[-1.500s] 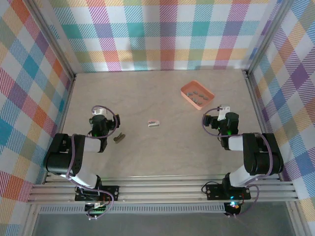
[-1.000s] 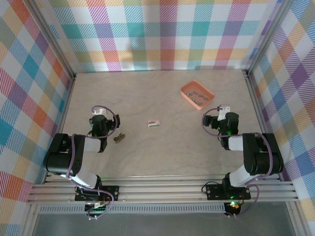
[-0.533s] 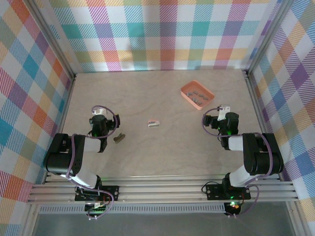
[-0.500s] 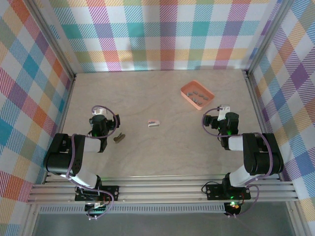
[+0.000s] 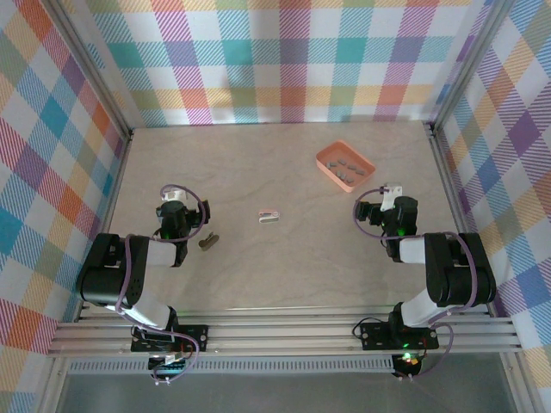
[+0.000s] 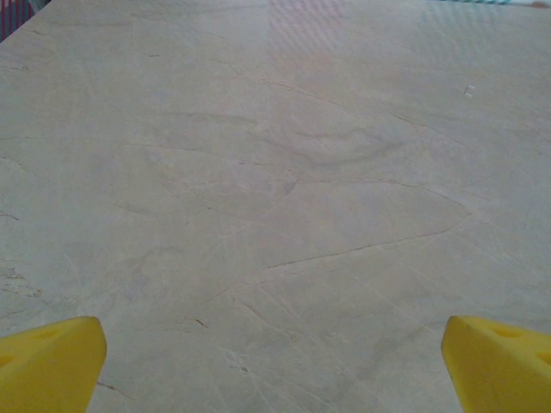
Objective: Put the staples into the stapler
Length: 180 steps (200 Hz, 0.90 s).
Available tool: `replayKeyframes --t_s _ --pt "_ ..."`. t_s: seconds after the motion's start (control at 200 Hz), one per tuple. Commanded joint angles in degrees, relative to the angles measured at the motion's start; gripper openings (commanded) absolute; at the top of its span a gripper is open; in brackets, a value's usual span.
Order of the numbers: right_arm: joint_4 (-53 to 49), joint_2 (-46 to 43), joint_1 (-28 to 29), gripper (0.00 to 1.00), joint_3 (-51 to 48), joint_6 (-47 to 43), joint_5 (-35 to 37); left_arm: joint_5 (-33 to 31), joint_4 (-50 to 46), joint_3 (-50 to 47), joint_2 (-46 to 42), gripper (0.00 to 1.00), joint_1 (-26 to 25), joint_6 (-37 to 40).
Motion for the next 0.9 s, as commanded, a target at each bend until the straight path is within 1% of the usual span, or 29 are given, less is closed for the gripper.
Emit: replayKeyframes --t_s 0.0,0.07,0.115,0.185,0.255,0.325,0.385,0.415,0.45,0.515,0.565,0.69,0.815,0.895 --pt "-9.3 -3.8 -0.2 0.99 5.1 -0.9 -3.6 3.1 -7.0 3.8 -2.8 0.99 -0.2 2.1" --pt "-25.6 -6.2 -0.2 0.99 12.4 0.4 -5.7 4.2 -15.5 7.3 -6.1 0.95 -0.4 2.9" --pt "-32.6 -7.0 -0.2 0.99 16.1 1.1 -7.9 5.7 -19.8 9.2 -8.5 0.93 -0.7 3.6" --pt "-38.3 -8.6 0.7 0.99 18.6 0.5 -12.0 9.0 -27.0 12.5 -11.9 0.89 -1.1 2.6" --pt "-42.1 -10.6 2.3 0.99 19.9 0.3 -15.5 13.8 -32.6 16.0 -14.0 0.84 -2.0 2.2" --pt "-46.3 -11.8 5.8 0.99 22.0 -0.4 -16.5 14.6 -37.2 19.4 -14.5 0.84 -3.7 0.2" --pt "-49.9 -11.6 10.4 0.99 23.8 -5.4 -16.3 15.7 -41.0 22.4 -14.4 0.84 -4.2 -4.9" --pt "-52.1 -11.3 12.5 0.99 25.1 -10.2 -15.8 17.0 -42.6 23.7 -14.0 0.84 -4.2 -7.2" --pt "-54.4 -10.5 15.1 0.99 26.9 -13.4 -14.8 18.2 -44.5 24.9 -13.8 0.84 -4.2 -9.0" --pt "-57.4 -8.5 17.7 0.99 30.3 -18.2 -16.3 19.2 -47.9 26.9 -13.1 0.84 -4.2 -12.0" --pt "-58.6 -6.7 18.9 1.00 32.6 -21.4 -18.3 20.1 -51.0 28.6 -12.5 0.84 -4.2 -12.4" --pt "-62.7 0.0 22.5 0.97 39.3 -31.1 -20.6 22.3 -58.0 32.7 -11.0 0.84 -4.2 -11.7" --pt "-66.7 8.0 25.6 0.92 46.6 -40.6 -22.3 26.2 -59.1 32.5 -10.9 0.84 -4.1 -12.0" --pt "-69.7 13.3 27.6 0.91 51.5 -46.2 -22.5 28.6 -59.6 32.4 -10.4 0.84 -4.1 -12.2"
